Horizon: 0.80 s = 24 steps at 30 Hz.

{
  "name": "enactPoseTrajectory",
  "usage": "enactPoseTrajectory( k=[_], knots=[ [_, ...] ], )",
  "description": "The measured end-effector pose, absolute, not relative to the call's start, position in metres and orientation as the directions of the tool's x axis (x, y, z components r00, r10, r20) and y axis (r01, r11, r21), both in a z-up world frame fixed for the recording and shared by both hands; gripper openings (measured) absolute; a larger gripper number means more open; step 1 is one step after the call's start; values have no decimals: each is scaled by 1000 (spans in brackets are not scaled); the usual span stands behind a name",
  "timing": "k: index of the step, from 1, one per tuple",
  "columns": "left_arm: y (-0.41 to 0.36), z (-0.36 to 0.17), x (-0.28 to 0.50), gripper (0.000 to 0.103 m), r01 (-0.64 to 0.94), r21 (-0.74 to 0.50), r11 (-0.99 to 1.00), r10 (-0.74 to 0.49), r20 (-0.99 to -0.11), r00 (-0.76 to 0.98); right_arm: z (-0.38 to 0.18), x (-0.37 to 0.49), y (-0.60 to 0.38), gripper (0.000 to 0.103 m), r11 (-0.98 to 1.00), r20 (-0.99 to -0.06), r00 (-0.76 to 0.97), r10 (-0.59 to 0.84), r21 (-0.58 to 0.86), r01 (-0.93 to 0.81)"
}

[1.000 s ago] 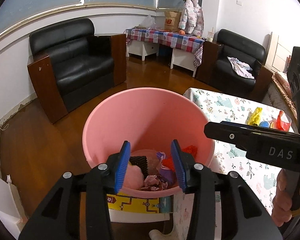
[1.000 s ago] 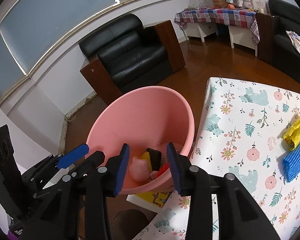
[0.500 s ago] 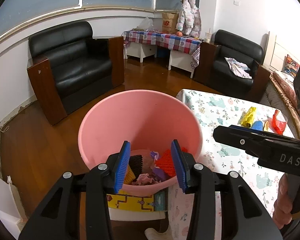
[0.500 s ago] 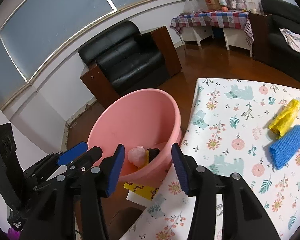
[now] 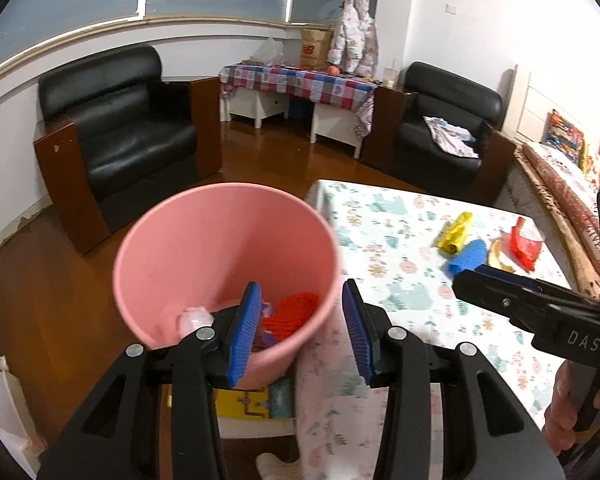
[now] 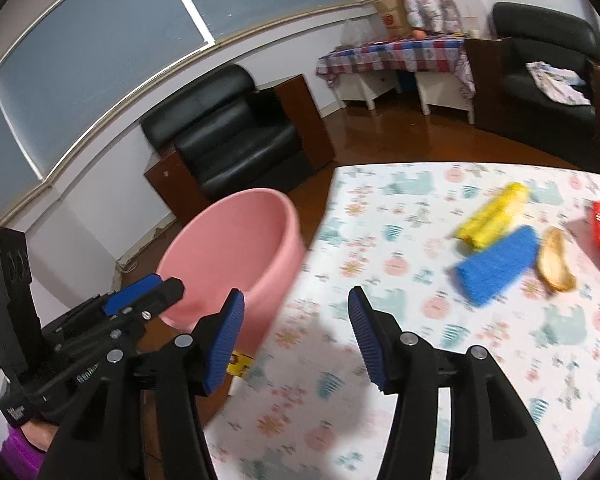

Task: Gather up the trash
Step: 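Move both open grippers back to the blue mesh and bread crust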

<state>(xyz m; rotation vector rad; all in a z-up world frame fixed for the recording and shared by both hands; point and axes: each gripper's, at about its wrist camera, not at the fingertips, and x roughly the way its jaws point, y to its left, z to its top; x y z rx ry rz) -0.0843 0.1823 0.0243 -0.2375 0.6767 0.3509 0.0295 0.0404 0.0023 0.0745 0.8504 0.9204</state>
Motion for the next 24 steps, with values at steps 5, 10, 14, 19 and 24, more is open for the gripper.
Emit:
enactPoseTrajectory(
  k=[5, 10, 14, 19, 24],
  knots=[
    [161, 22, -73, 43, -345, -123, 931, 190, -644, 741, -1, 32, -2, 54, 691, -617, 397, 679, 356, -629],
    [132, 19, -57, 43, -265, -108, 958, 133, -653, 745, -8, 43, -47, 54, 758, -625, 472, 622, 330, -563],
    [107, 18, -45, 43, -182, -90, 979, 81, -648, 757, -14, 56, -78, 54, 798, -628, 510, 587, 343, -496],
    [75, 19, -25, 43, -73, -58, 996, 19, -640, 768, -21, 75, -112, 54, 836, -628, 556, 545, 360, -414],
    [47, 12, 2, 43, 26, -26, 999, -36, -647, 761, -27, 91, -129, 54, 850, -624, 576, 527, 377, -368]
  ],
)
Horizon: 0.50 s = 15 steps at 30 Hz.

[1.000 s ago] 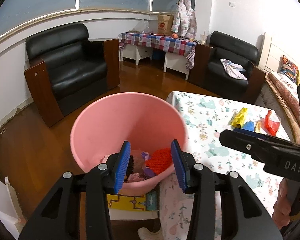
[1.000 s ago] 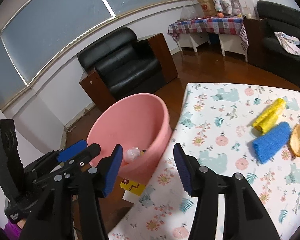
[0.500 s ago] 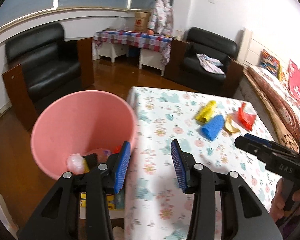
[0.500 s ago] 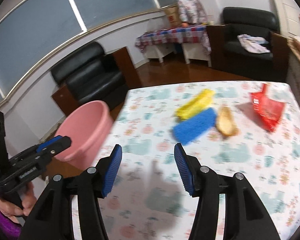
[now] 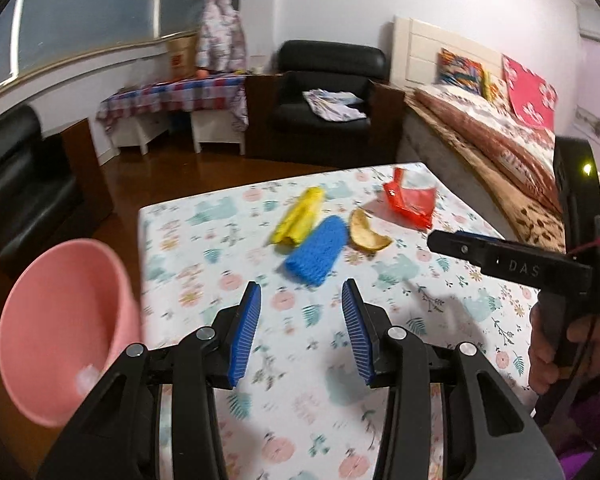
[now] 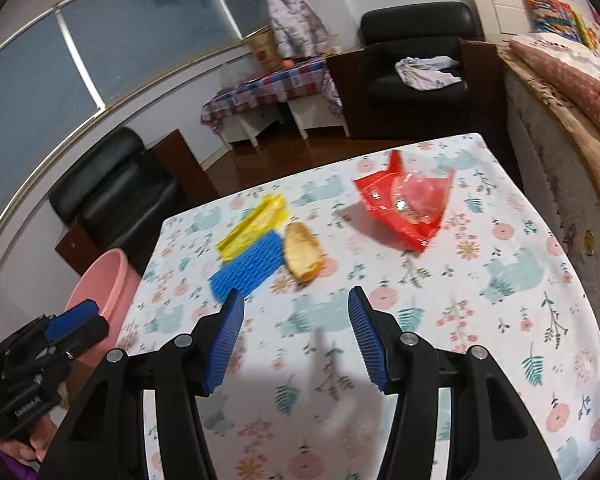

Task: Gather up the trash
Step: 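Move both open grippers back to the blue mesh and bread crust, then grasp the blue mesh sleeve with the left gripper while the right grasps the bread crust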

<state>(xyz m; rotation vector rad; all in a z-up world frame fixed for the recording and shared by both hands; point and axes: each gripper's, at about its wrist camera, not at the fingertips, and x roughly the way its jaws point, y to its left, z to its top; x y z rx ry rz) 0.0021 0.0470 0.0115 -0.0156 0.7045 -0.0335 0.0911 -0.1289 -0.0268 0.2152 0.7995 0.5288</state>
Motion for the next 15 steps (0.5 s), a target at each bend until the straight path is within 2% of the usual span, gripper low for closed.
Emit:
enactPoseTrajectory(
  k=[6, 15],
  knots=[
    [32, -3, 44, 43, 59, -5, 998, -47, -674, 737, -34, 103, -129, 54, 840, -618, 568, 543, 398, -370],
    [31, -37, 95, 43, 44, 42, 998, 1, -740, 672, -48, 121, -122, 54, 829, -630, 538, 560, 426, -363]
  ],
)
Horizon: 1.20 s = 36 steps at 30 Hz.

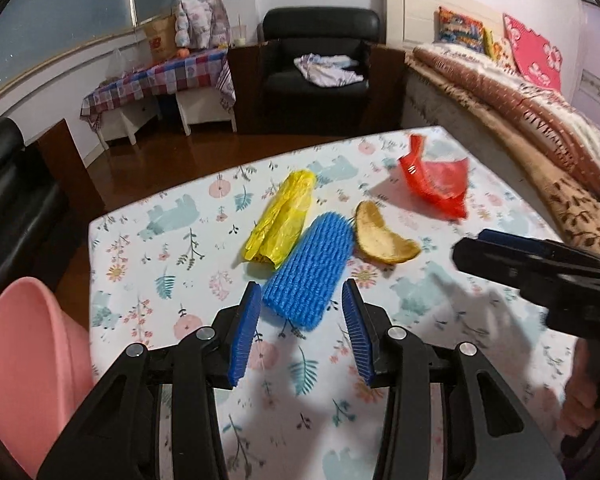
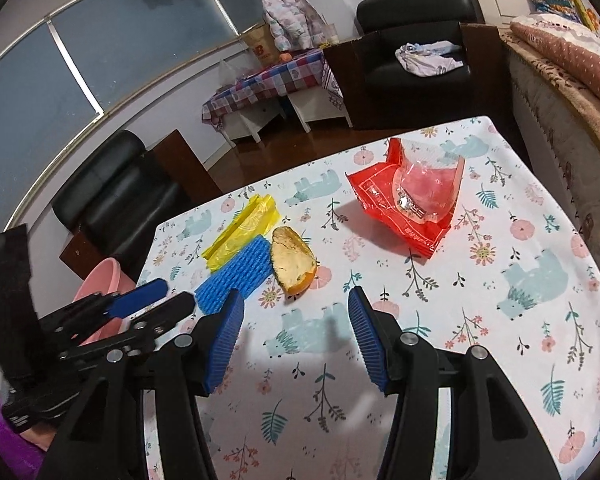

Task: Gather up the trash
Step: 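Grasp the blue mesh sleeve with the left gripper while the right grasps the bread crust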

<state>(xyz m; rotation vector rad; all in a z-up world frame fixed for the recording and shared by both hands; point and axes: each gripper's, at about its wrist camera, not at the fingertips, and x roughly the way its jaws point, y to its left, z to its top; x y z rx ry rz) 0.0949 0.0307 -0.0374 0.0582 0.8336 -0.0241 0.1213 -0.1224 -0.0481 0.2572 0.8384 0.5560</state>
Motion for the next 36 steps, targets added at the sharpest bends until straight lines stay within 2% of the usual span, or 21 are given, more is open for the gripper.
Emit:
enactPoseTrajectory(
  k=[12, 13, 15, 18, 33, 36],
  knots=[
    [36, -68, 116, 42, 52, 38, 998, -4, -771, 637, -61, 134, -121, 54, 821, -646, 507, 571, 453, -347],
    [34, -68, 115, 39, 64, 40, 997, -10, -767, 641, -62, 135, -120, 54, 822, -648, 505, 570, 453, -345],
    [32, -68, 114, 19, 79, 41, 996, -19, -766, 642, -63, 136, -118, 54, 824, -653, 503, 567, 451, -343],
    [30, -67, 112, 11, 87, 35, 996, -29, -760, 649, -64, 138, -115, 54, 825, -658, 498, 564, 450, -341],
    [36, -38, 67, 10, 63, -43, 997, -75, -718, 692, -74, 151, -87, 53, 837, -680, 488, 547, 448, -314],
    [38, -34, 59, 10, 53, -48, 997, -71, -710, 700, -77, 157, -81, 40, 843, -685, 491, 538, 447, -300]
  ],
)
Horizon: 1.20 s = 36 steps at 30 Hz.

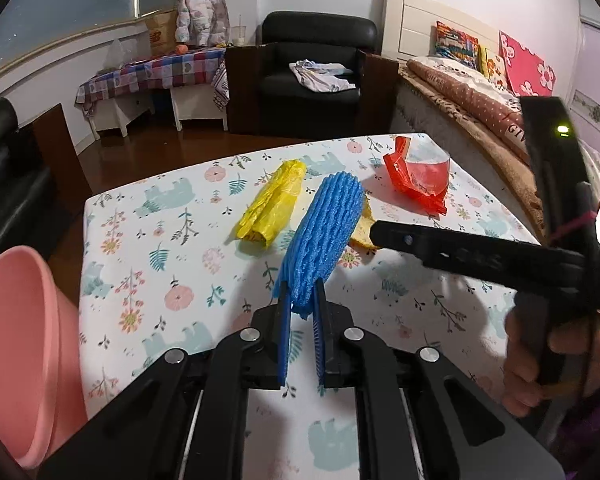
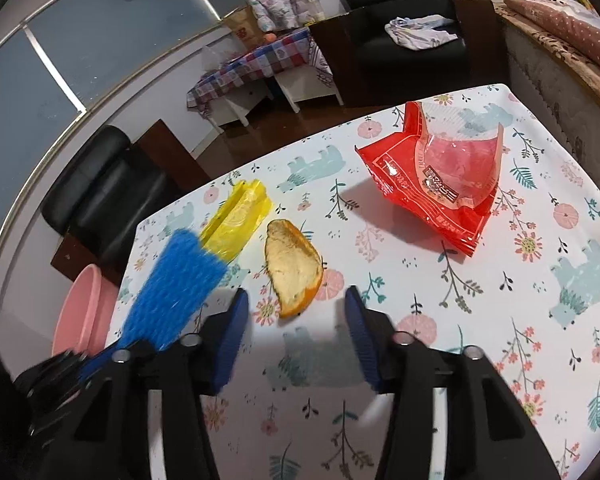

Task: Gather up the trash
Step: 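Grasp the blue mesh sleeve with the left gripper while the right grasps the bread crust, then carry the blue mesh and bread crust over the pink bin with both grippers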

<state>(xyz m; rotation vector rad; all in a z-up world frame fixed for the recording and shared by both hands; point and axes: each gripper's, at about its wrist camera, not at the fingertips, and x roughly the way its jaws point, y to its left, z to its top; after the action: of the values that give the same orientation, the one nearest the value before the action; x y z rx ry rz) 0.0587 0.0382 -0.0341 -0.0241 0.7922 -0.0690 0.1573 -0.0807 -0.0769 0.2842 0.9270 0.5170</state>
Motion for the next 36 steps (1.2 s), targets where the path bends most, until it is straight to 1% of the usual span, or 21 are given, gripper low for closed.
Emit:
enactPoseTrajectory(
  k=[3, 5, 9, 11, 12, 19, 25, 36],
  knots=[
    [40, -30, 51, 10, 50, -45, 998, -67, -699, 712, -79, 163, -73, 31, 854, -702, 485, 521, 430, -295],
    [41, -28, 47, 10, 48, -48, 998, -68, -694, 717, -83, 165, -69, 19, 855, -714, 470, 518, 431, -288],
    [42, -25, 40, 10, 48, -63, 997, -78, -689, 721, -87, 163, -72, 15, 859, -717, 473, 512, 431, -277],
    [41, -24, 36, 10, 51, -66, 997, -82, -686, 723, -82, 159, -75, 9, 858, -707, 486, 514, 432, -279],
    [40, -24, 34, 10, 52, -67, 996, -84, -684, 725, -80, 158, -76, 8, 856, -703, 489, 516, 434, -281],
    [39, -15, 17, 10, 56, -67, 996, -86, -659, 747, -63, 134, -91, 6, 850, -677, 513, 527, 428, -307],
    [43, -8, 2, 10, 32, -57, 998, -61, -644, 763, -47, 112, -99, 6, 841, -656, 526, 541, 427, -331],
    [68, 3, -24, 10, -59, -69, 996, 3, -626, 780, -16, 78, -65, 6, 806, -630, 508, 587, 391, -445]
  ],
)
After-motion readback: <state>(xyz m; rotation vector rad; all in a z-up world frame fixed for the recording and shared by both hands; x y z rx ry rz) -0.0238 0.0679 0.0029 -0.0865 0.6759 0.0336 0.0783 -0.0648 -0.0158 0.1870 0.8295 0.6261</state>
